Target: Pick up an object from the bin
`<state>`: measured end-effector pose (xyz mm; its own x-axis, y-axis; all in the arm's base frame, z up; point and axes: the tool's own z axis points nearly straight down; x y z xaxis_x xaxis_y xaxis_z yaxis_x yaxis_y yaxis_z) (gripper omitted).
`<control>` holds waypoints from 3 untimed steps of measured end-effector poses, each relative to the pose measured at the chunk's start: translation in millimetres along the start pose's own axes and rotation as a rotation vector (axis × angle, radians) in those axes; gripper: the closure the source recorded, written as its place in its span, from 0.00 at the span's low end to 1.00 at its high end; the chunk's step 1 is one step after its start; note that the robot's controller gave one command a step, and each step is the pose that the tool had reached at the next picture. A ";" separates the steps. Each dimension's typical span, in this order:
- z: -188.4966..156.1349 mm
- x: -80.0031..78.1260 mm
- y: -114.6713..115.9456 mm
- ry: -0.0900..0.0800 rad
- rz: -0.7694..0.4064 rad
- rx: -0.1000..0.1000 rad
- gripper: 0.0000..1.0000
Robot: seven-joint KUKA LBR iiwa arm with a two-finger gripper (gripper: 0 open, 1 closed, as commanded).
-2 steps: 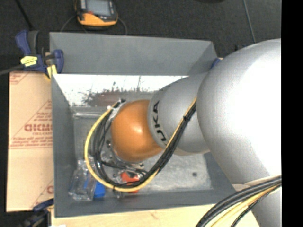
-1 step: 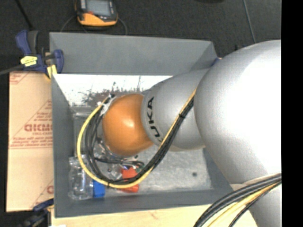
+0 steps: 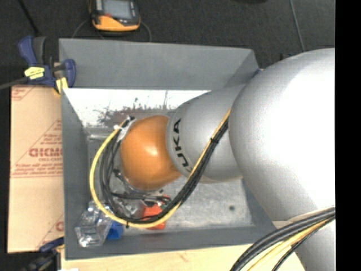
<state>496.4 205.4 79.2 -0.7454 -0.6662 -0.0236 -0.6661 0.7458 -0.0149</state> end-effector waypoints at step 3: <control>-191.1 -55.2 -24.3 0.011 0.007 -0.010 1.00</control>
Offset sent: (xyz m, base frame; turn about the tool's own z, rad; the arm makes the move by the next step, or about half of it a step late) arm 0.0247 0.0041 0.1786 -0.0024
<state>548.4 223.1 271.8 -0.7503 -0.6610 -0.0132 -0.6610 0.7504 -0.0051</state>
